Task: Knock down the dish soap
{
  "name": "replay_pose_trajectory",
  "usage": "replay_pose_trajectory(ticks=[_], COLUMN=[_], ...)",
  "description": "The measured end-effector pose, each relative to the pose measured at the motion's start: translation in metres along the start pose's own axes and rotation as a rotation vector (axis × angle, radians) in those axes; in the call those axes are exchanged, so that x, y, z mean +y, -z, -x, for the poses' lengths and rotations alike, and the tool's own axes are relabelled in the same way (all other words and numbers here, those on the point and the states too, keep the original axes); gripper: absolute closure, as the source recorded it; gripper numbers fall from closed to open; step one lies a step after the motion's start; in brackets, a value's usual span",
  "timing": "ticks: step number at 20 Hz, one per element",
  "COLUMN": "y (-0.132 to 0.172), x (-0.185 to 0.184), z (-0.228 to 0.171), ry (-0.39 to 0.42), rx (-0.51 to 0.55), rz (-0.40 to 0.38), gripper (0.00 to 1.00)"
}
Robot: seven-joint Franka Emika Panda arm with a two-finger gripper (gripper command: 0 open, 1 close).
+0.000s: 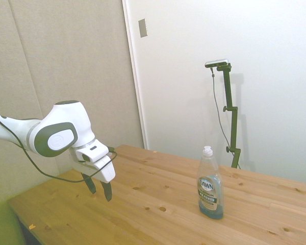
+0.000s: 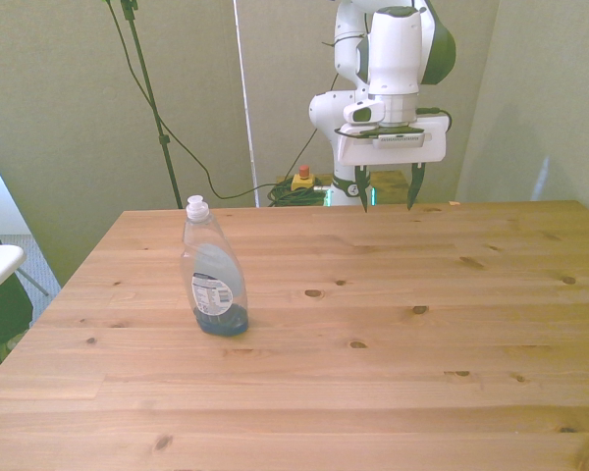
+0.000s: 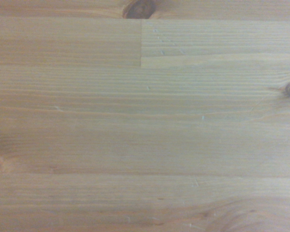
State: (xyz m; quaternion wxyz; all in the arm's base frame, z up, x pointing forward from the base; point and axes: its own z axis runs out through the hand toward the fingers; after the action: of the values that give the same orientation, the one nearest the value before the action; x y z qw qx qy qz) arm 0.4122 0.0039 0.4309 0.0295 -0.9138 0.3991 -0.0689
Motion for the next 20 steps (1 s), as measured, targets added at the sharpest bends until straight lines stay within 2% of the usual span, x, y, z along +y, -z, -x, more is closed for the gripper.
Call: replay_pose_trajectory(ticks=[2, 3, 6, 12, 20], y=[0.000, 0.000, 0.009, 0.038, 0.044], x=[0.000, 0.001, 0.011, 0.050, 0.094], z=[0.000, 0.000, -0.015, -0.084, -0.170], ry=[0.002, 0.007, 0.002, -0.071, -0.163], rx=[-0.001, -0.002, 0.020, 0.101, 0.140], rz=[0.004, 0.011, 0.014, 0.026, 0.060], gripper=[0.00, 1.00, 1.00, 1.00, 1.00])
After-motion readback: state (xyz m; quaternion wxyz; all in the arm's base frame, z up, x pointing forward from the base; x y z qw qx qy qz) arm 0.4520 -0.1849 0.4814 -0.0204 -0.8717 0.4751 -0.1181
